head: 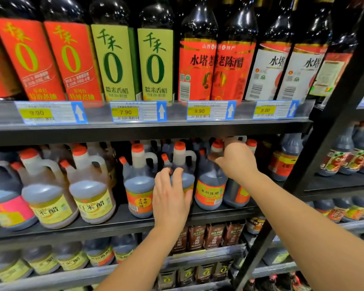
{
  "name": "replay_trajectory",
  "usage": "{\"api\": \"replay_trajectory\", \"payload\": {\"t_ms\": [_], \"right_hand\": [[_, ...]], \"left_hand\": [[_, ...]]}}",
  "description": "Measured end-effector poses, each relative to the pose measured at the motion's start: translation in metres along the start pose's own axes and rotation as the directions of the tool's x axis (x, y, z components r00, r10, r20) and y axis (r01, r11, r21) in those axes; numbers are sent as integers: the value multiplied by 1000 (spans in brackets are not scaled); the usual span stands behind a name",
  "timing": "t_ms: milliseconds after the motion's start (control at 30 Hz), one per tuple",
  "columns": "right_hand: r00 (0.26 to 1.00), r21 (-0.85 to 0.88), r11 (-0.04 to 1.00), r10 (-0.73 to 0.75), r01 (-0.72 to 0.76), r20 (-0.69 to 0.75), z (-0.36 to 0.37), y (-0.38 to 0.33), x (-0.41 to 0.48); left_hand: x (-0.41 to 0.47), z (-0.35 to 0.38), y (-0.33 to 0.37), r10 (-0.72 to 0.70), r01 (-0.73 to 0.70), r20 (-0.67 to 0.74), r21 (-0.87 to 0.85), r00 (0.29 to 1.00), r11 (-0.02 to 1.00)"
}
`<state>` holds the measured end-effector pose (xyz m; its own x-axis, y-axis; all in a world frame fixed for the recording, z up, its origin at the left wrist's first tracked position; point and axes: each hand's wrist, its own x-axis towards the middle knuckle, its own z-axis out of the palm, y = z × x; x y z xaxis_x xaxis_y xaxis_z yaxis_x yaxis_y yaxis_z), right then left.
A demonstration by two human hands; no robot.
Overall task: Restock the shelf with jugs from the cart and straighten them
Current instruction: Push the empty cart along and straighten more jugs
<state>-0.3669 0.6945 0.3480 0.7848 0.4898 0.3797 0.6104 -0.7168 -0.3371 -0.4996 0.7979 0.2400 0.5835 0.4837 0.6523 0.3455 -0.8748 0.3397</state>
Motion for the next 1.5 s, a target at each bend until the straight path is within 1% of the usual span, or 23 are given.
{"api": "replay_trajectory", "payload": {"t_ms": [133,267,367,500,600,667,733,800,867,933,1000,1067,1133,1200,1333,1400,1500], "right_hand": [[999,-8,1000,0,0,52,-1,8,4],[994,-50,998,-35,40,99,-1,10,7],[992,-86,994,-58,67,109,-2,11,9],[988,-59,994,-88,96,126,-1,10,9],[987,-71,989,-119,127,105,-2,11,7],[988,-41,988,-145,147,53,-4,16,2],[986,-12,988,-156,156,-65,-6,22,-5],[962,-15,983,-182,183,-206,-8,29,-12],[931,-5,980,-192,200,-312,-10,38,-17],[921,34,982,-160,184,-356,-11,49,-20],[924,95,985,-100,145,-369,-12,61,-20],[943,168,983,-16,75,-332,-11,73,-16],[972,204,979,45,3,-229,-8,81,-10],[991,249,968,56,-24,-120,-7,86,-7],[998,482,874,61,-61,15,-8,87,-5],[995,506,857,89,-97,40,-7,88,-6],[991,480,867,121,-130,50,-5,88,-8]], "left_hand": [[-2,2,-1,0,0,-17,-8,1000,1000],[-3,4,-1,4,-4,-42,5,999,1000],[-4,5,0,-1,1,-43,4,999,1000],[-5,4,2,-16,16,-28,8,999,1000],[-5,2,5,-39,39,-19,27,999,999],[-7,1,9,-47,48,-18,57,999,997],[-9,0,14,-33,36,-30,100,999,994],[-11,3,21,26,-19,-44,146,999,989],[-12,7,32,91,-82,-52,162,994,983],[-10,11,44,134,-125,-54,146,989,981],[-8,15,54,157,-152,-32,131,987,980],[-6,20,60,158,-159,12,134,987,978],[-6,24,63,153,-159,50,163,987,974],[-7,29,62,155,-166,67,199,986,966],[-8,37,57,182,-190,54,228,982,955],[-8,39,55,192,-196,40,231,981,953],[-9,42,54,208,-206,19,242,978,948]]}}
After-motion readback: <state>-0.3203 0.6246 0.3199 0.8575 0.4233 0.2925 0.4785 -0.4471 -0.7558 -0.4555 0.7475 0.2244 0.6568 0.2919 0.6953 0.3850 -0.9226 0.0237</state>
